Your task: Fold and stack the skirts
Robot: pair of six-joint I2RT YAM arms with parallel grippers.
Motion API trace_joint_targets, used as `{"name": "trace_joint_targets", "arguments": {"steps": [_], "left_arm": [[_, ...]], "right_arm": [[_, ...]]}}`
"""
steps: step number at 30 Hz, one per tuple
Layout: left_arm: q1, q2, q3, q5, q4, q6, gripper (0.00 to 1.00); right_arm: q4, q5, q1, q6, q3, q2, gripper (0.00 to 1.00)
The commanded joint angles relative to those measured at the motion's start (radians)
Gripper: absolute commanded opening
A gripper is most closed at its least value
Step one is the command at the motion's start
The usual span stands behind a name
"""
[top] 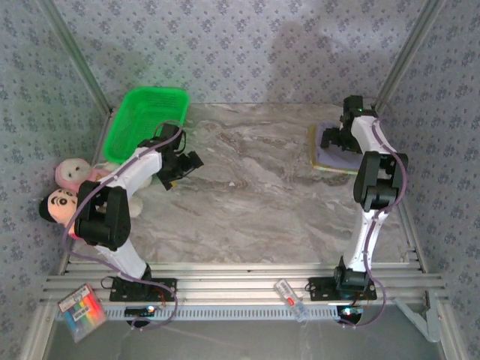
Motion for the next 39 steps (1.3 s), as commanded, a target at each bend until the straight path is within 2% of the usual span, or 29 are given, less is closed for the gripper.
{"name": "trace_joint_targets", "arguments": {"steps": [1,6,12,18,23,25,29,32,35,39], "left_arm": [[0.004,-0.015,0.013,-0.001,-0.021,0.024,1.0],[0.018,-0.051,0.012,-0.023,-0.031,0.029,1.0],[0.075,-0.187,-0.034,-0.148,-0.036,0.057,1.0],[0.208,-0.368,-0.147,-0.259,-0.004,0.141,1.0],[0.241,-0.563,-0.341,-0.392,0.204,0.229,1.0],[0.24,-0.62,-0.438,-0.392,0.315,0.292,1.0],[0.239,-0.708,-0.696,-0.435,0.676,0.398,1.0],[0.24,-0.755,-0.826,-0.476,0.878,0.491,1.0],[0.239,-0.727,-0.846,-0.503,0.922,0.579,1.0],[0.239,-0.622,-0.835,-0.474,0.969,0.632,1.0]], "right_arm": [[-0.026,-0.002,-0.005,-0.028,0.019,0.034,1.0],[-0.033,0.001,0.001,-0.07,0.048,-0.016,1.0],[0.083,-0.025,0.003,-0.025,-0.086,-0.251,1.0],[0.35,-0.052,0.0,0.048,-0.392,-0.567,1.0],[0.667,-0.096,0.001,0.082,-0.75,-0.831,1.0],[0.757,-0.099,-0.001,0.077,-0.855,-0.894,1.0],[0.971,-0.147,0.001,-0.007,-1.076,-0.946,1.0],[1.103,-0.091,0.004,-0.018,-1.221,-0.946,1.0],[1.187,-0.028,0.003,-0.005,-1.313,-0.902,1.0],[1.308,-0.025,0.009,-0.009,-1.359,-0.774,1.0]]}}
